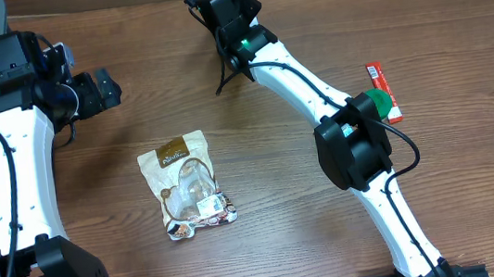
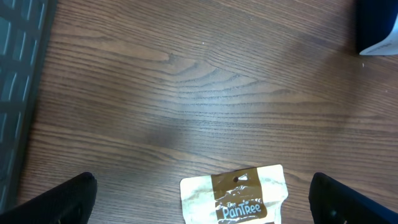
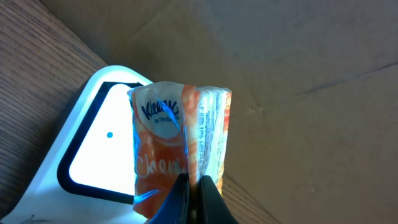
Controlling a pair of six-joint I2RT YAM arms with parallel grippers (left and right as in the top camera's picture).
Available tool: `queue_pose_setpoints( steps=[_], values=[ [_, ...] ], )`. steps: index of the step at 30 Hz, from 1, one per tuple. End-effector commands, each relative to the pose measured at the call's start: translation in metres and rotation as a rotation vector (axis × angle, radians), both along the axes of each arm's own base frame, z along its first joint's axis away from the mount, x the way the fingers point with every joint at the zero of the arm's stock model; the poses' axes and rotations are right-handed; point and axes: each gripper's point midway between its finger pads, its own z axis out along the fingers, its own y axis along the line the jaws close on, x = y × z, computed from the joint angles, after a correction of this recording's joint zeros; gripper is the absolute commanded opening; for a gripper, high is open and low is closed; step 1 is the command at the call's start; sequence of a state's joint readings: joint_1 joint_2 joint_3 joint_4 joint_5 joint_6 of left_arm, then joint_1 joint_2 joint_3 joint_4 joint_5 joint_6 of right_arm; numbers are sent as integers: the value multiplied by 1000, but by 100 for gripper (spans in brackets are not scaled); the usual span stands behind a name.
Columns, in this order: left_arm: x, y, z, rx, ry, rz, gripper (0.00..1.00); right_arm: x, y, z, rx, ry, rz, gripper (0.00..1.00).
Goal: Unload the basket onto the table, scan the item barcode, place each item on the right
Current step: 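Hold the Kleenex pack in front of the white scanner, then carry the Kleenex pack right, set it on the wipes pack, release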
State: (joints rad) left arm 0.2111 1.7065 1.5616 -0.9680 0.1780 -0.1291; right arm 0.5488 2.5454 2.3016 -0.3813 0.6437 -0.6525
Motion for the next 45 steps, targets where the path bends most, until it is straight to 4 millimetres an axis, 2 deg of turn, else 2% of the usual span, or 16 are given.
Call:
queue_pose_setpoints(
  steps=[1,7,12,15,19,23,26,29,31,34,40,42,45],
  values=[
    [1,0,1,1,-1,8,100,3,-5,6,2,-20,-21,4],
    [1,0,1,1,-1,8,100,3,-6,4,23,-16,-34,4],
    [0,0,1,1,-1,9,100,-2,-8,-10,82,38,-44,4],
    [1,0,1,1,-1,9,100,-2,-12,-9,88,35,-66,4],
    [0,0,1,1,-1,9,100,-6,-27,23,110,-42,-171,3],
    [0,0,1,1,0,9,100,-23,-34,71,248,-73,-226,3],
    [0,0,1,1,0,9,100,-46,-32,98,379,-15,-215,3],
    [1,0,1,1,-1,9,100,-76,-39,114,481,82,-231,4],
    [0,0,1,1,-1,9,100,-99,-49,118,540,162,-272,4],
    [1,0,1,1,-1,9,100,-140,-70,108,616,337,-377,4],
    [1,0,1,1,-2,9,100,-220,-123,60,543,746,-591,4],
    [1,0,1,1,-2,9,100,-239,-137,43,513,847,-654,4],
    [0,0,1,1,-1,9,100,-252,-151,19,481,930,-718,4]
  ],
)
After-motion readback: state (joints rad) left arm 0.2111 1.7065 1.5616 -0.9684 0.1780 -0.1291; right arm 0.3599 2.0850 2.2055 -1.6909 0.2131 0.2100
